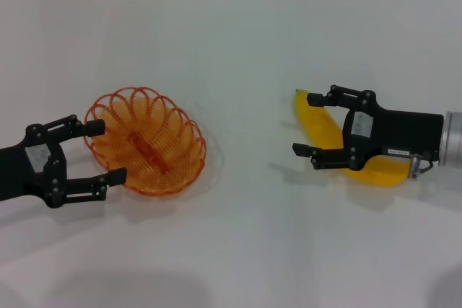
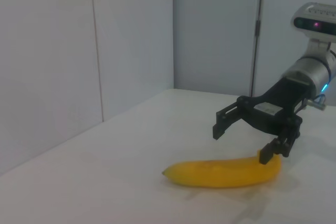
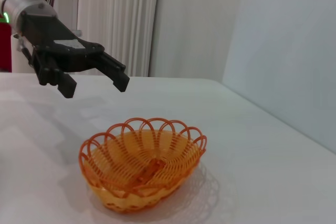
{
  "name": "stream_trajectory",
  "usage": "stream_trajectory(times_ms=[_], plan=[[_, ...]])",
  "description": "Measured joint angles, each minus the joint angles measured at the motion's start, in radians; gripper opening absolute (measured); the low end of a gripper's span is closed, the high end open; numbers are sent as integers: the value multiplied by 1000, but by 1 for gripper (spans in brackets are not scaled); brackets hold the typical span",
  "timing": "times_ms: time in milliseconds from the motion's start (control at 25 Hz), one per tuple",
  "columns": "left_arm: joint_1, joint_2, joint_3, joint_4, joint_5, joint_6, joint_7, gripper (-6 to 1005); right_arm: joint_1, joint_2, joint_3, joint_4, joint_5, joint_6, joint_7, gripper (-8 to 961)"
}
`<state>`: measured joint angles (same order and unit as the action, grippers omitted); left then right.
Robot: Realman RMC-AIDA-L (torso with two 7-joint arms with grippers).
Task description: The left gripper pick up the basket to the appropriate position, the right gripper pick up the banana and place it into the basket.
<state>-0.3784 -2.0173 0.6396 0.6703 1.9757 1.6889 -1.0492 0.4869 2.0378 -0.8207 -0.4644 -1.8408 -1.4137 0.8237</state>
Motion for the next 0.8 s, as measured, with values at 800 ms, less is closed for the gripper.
stream_trajectory(times_ms=[800], plan=[[-1, 0, 0, 0, -1, 0, -1, 898, 16, -1, -1, 20, 0, 13, 0, 880]])
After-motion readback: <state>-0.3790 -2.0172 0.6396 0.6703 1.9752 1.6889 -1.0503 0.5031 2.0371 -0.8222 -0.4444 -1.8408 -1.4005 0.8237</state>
